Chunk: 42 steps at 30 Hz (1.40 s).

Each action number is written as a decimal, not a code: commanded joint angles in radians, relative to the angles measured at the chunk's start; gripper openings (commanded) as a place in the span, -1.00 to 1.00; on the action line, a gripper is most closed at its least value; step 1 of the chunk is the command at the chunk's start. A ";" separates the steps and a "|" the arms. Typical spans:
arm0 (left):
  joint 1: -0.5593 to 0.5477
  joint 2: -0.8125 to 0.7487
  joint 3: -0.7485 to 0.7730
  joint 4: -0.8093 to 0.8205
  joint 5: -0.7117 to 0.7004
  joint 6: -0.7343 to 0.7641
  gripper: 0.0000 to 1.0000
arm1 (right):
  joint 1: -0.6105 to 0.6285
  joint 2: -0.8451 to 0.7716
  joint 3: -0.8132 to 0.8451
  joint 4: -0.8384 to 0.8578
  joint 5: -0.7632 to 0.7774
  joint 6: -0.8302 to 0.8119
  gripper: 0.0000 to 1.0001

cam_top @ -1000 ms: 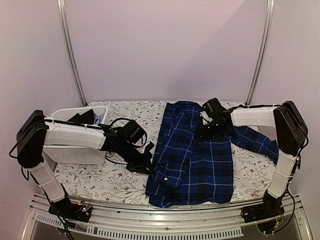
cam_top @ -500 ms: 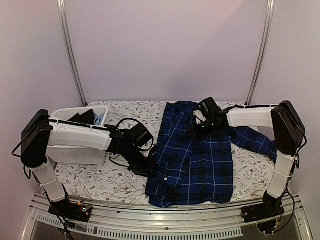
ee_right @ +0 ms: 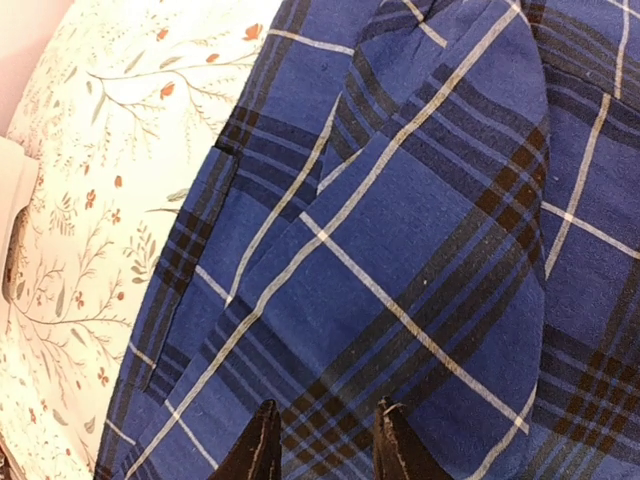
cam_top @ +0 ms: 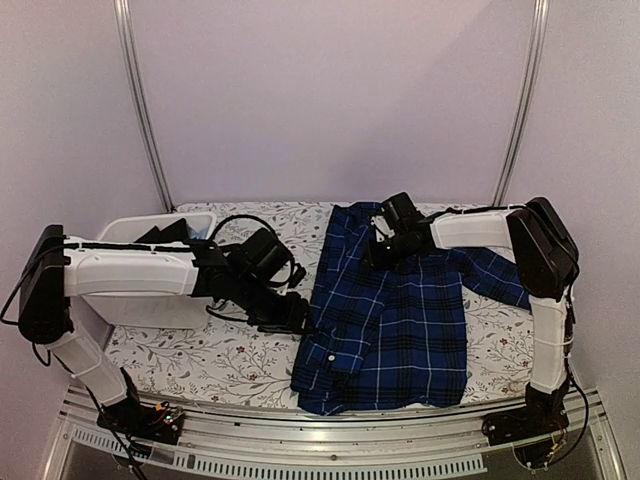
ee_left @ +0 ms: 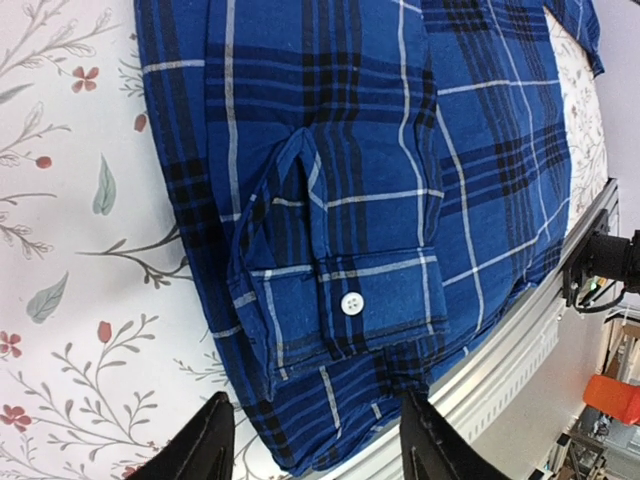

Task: Fold and stack the long sleeve shirts
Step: Move the 1/3-folded shirt to the center of the board.

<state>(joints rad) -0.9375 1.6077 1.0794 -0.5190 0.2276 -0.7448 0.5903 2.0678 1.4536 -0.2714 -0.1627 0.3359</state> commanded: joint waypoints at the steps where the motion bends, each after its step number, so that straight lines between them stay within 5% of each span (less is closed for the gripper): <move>1: 0.041 0.000 -0.037 0.060 -0.029 0.015 0.14 | -0.009 0.090 0.058 0.022 0.042 0.004 -0.42; 15: 0.176 0.256 0.088 0.200 -0.033 0.105 0.09 | -0.024 0.229 0.113 0.010 0.025 0.014 -0.44; 33: 0.272 0.625 0.487 0.192 -0.109 0.158 -0.03 | -0.030 0.006 0.055 -0.075 0.112 -0.026 -0.33; 42: 0.292 0.666 0.505 0.208 -0.055 0.140 -0.95 | -0.030 0.072 0.036 -0.062 0.116 0.000 -0.35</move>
<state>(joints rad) -0.6605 2.2589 1.6012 -0.3191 0.1448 -0.5980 0.5648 2.0998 1.4822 -0.3359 -0.0605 0.3214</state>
